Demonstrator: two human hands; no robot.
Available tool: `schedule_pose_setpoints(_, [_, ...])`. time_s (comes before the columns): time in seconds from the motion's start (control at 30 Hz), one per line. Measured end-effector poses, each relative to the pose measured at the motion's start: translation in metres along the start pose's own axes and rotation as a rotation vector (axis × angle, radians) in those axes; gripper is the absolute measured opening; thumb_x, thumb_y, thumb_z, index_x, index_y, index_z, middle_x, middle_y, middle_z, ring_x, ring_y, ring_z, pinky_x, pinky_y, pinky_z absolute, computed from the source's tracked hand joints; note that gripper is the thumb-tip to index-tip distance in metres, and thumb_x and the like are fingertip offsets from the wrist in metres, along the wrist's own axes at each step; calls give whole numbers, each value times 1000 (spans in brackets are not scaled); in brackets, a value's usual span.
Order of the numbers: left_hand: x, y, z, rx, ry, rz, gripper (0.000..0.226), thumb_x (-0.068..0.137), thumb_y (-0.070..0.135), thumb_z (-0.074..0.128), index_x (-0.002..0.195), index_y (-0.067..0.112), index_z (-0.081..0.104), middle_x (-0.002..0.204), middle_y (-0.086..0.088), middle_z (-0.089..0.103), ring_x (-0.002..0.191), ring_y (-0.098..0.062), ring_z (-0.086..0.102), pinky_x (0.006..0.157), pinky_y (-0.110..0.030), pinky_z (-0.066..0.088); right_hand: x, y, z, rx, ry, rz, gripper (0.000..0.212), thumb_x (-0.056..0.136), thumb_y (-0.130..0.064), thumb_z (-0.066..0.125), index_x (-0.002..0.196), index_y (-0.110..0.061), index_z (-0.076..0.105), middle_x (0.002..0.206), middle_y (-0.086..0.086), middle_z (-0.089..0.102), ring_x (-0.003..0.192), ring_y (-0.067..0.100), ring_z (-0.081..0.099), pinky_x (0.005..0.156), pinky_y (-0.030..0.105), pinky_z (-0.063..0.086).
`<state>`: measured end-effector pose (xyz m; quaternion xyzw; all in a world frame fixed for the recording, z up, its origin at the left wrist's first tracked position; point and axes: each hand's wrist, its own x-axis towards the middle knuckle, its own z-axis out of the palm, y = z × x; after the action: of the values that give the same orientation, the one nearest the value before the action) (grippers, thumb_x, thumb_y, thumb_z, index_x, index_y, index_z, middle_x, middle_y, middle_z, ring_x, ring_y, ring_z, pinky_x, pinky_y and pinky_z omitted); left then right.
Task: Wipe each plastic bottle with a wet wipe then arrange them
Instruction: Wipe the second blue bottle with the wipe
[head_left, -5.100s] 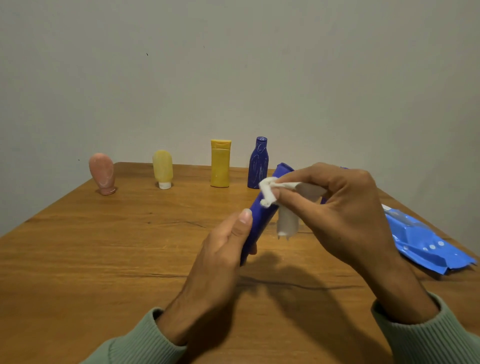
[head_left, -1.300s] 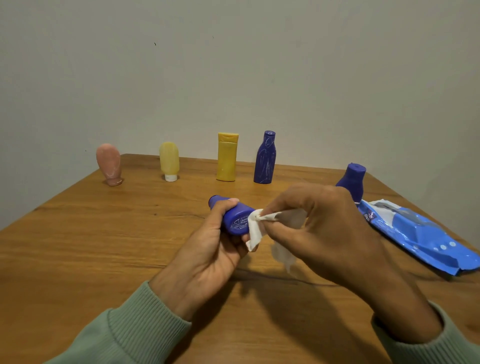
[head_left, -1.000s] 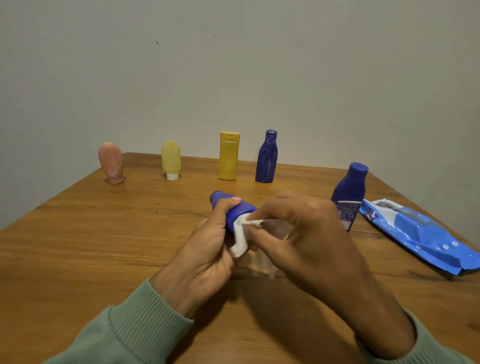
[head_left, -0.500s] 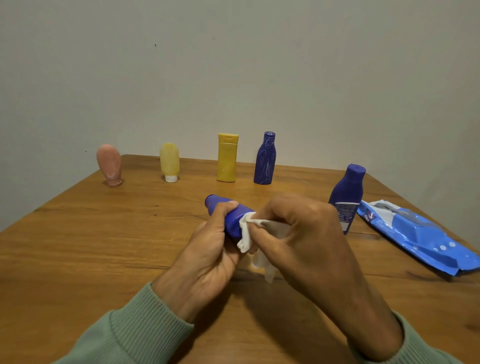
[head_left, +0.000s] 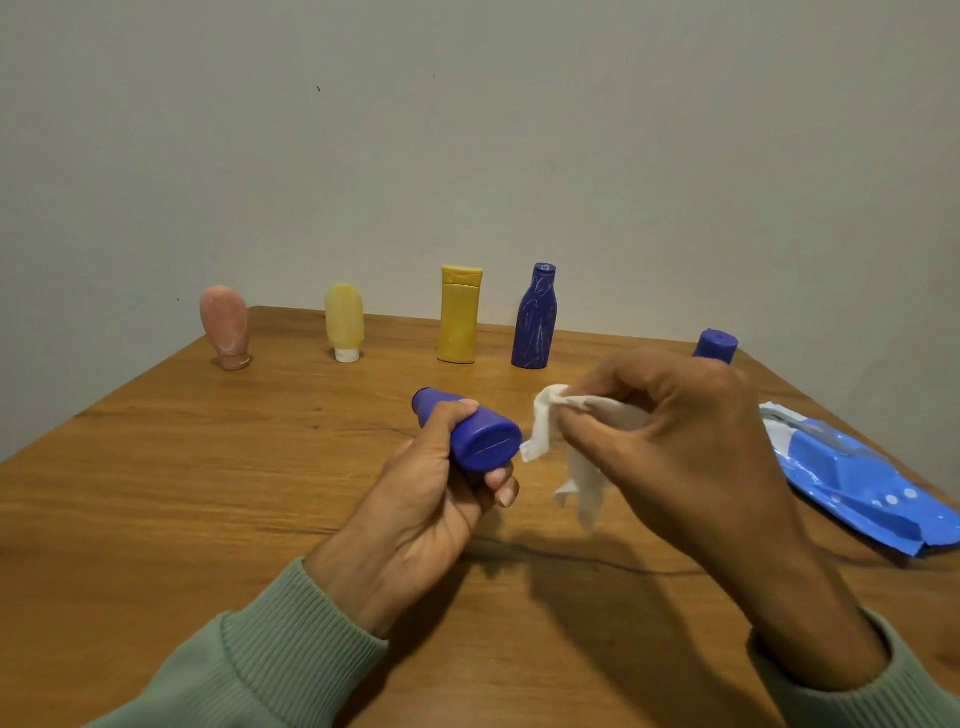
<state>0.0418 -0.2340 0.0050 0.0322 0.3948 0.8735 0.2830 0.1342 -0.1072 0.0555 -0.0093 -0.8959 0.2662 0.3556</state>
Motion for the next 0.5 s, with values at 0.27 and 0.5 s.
schedule_pose_setpoints(0.27, [3, 0, -5, -117, -38, -123, 33, 85, 18, 63, 111, 0, 56, 86, -17, 63, 66, -20, 63, 51, -31, 58, -5, -8, 17, 104, -149, -58, 20, 74, -16, 76, 88, -30, 71, 83, -24, 62, 88, -8, 59, 73, 3, 44])
schedule_pose_setpoints(0.5, [2, -1, -5, -98, -30, -78, 22, 93, 19, 56, 103, 0, 54, 72, -14, 61, 49, -17, 60, 40, -24, 49, -11, -3, 27, 25, -45, -216, 17, 75, -17, 74, 91, -22, 71, 86, -10, 69, 76, -2, 60, 73, 12, 49])
